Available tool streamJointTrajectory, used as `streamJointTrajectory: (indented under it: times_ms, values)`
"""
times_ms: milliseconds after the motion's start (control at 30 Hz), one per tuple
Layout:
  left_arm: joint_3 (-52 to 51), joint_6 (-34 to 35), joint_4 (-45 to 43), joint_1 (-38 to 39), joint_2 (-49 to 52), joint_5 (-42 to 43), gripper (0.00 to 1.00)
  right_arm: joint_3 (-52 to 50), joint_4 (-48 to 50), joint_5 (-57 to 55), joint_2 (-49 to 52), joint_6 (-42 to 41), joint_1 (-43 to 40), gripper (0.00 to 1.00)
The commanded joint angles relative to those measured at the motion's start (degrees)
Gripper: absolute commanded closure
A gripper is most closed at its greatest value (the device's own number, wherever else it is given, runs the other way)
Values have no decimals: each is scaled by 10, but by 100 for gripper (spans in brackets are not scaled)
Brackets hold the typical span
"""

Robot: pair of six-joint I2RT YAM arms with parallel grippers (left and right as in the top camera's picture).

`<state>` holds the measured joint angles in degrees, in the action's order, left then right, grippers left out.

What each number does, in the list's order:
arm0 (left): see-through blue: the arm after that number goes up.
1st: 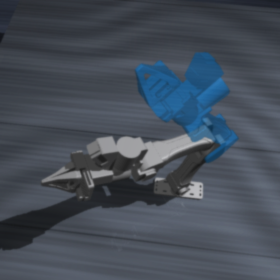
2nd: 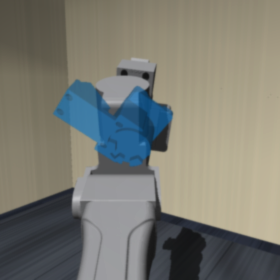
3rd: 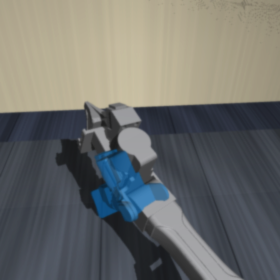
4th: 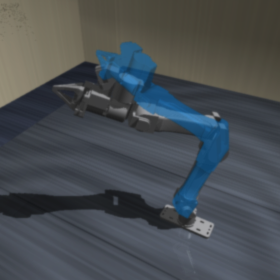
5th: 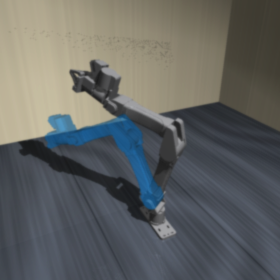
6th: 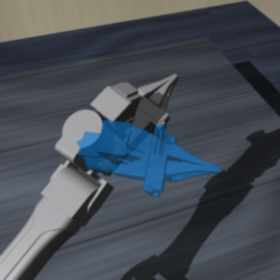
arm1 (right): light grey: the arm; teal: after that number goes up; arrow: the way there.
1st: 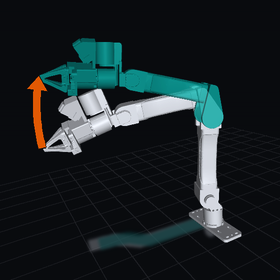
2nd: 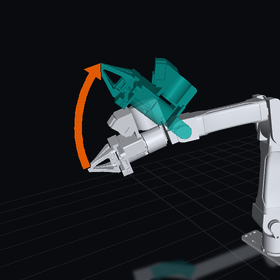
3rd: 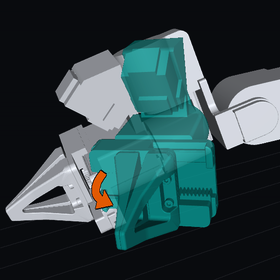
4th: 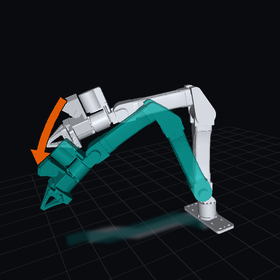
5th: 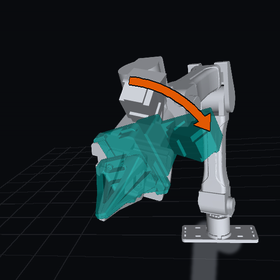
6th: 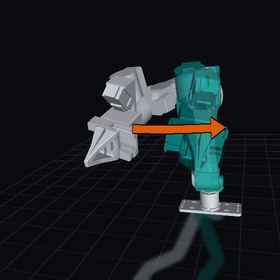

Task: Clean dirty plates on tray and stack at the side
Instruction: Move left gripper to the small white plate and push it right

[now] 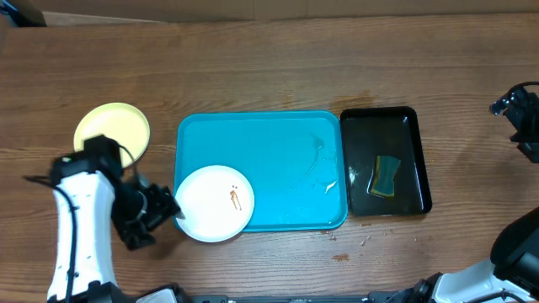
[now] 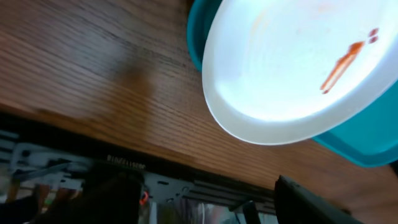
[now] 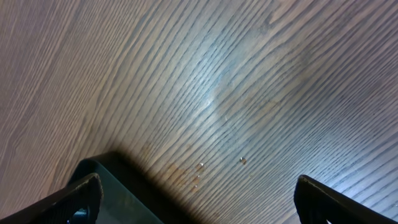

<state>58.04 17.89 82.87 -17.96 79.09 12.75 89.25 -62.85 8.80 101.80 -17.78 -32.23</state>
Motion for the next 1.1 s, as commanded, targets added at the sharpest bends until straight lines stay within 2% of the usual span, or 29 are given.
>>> streamJointTrajectory:
  times_ms: [0,200,333,533,800,933,1067]
  values:
    - [-56,53,-39,26,-5,10,25,7,2,3,0,-1,-1,0]
    - [-99,77,-116,54,-5,-6,35,7,2,3,0,-1,-1,0]
    - [-108,82,-145,74,-5,-10,36,7,2,3,0,-1,-1,0]
    - [-117,132,-189,127,-3,-28,37,7,2,3,0,0,-1,0]
    - [-121,159,-197,181,-3,-61,37,7,2,3,0,-1,-1,0]
    - [-143,182,-200,188,-3,-70,35,7,2,3,0,-1,-1,0]
    - [-167,183,-192,188,-3,-68,38,7,2,3,0,-1,-1,0]
